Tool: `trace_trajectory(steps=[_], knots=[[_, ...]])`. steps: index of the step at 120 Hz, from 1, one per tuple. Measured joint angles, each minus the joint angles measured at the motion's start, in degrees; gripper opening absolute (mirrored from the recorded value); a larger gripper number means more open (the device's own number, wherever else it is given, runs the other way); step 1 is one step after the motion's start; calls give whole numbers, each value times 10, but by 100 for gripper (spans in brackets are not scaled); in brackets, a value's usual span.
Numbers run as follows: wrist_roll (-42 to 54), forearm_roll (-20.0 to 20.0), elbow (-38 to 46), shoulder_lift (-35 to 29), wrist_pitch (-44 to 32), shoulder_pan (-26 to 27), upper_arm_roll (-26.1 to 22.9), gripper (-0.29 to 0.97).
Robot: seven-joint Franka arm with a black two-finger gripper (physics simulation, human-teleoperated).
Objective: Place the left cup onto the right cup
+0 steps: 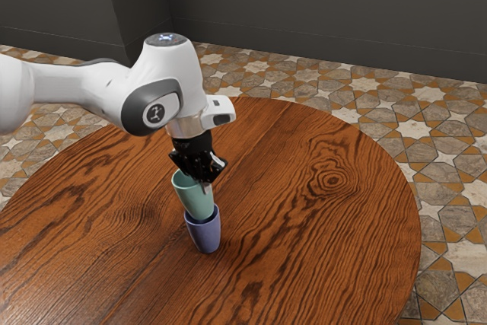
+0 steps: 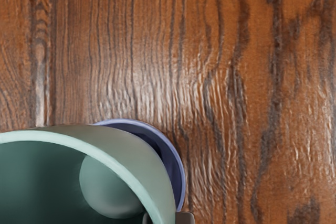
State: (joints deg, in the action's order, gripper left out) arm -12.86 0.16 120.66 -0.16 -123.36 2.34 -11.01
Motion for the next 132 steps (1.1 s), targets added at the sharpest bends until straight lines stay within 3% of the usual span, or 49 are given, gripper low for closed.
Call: trace_trajectory(steps=[44,65,80,102,132], knots=[[-4,-7,0,9,-2,-8,-6,-8],[-4,-18,0,12,-2,-5,-6,29],[-3,-20,-1,12,-2,1,-6,47],[-2,-21,-3,1,0,6,-10,59],[1,-21,-16,-20,9,16,-12,65]])
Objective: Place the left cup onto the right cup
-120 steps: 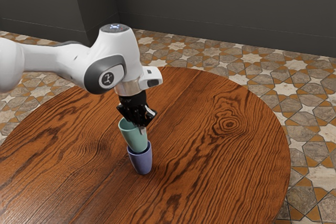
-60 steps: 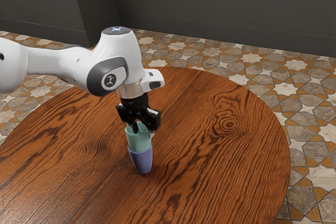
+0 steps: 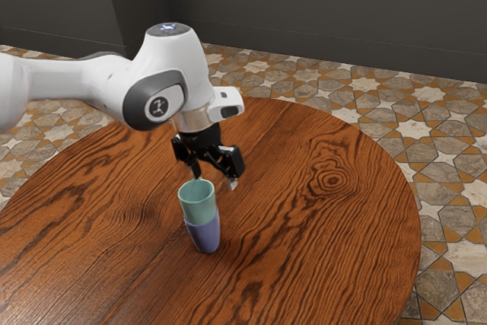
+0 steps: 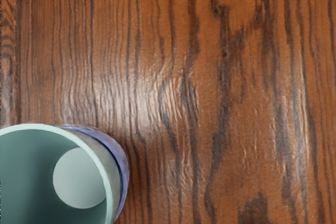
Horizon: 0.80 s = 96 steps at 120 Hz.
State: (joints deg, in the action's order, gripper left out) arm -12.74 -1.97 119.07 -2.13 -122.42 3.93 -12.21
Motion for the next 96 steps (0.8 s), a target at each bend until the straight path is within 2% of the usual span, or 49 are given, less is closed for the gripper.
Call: trace_trajectory(steps=[40,71,96], knots=[[4,3,-84,0,59,0,21,67],[16,6,-155,25,110,-5,64,68],[34,8,-228,65,144,-22,80,68]])
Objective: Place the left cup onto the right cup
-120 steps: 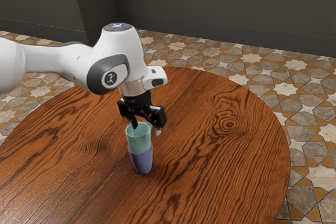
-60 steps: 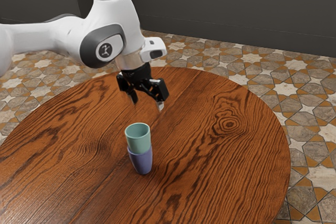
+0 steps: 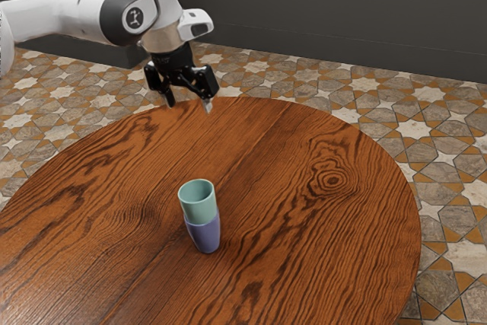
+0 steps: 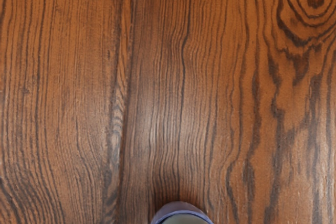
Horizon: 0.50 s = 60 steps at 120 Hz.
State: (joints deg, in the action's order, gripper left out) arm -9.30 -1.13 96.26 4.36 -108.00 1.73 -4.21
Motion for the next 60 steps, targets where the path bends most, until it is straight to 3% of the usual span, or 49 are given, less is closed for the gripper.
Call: trace_trajectory(steps=[60], knots=[[46,3,-94,31,61,11,20,68]])
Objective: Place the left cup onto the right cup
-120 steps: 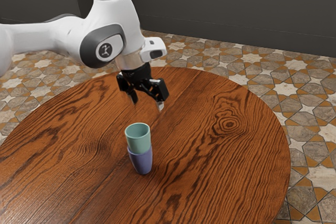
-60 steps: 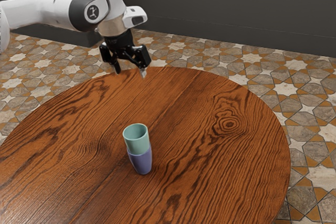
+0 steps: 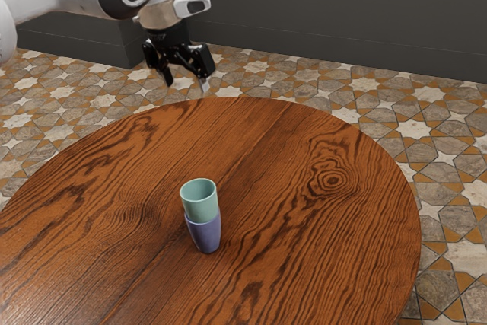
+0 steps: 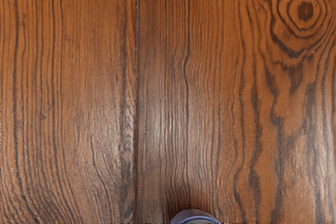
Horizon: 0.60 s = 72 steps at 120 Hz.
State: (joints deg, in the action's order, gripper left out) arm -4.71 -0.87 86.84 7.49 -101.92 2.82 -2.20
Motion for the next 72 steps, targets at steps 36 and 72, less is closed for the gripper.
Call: trace_trajectory(steps=[36,72], knots=[[16,0,-11,2,30,0,0,68],[28,-2,-11,2,34,0,0,68]])
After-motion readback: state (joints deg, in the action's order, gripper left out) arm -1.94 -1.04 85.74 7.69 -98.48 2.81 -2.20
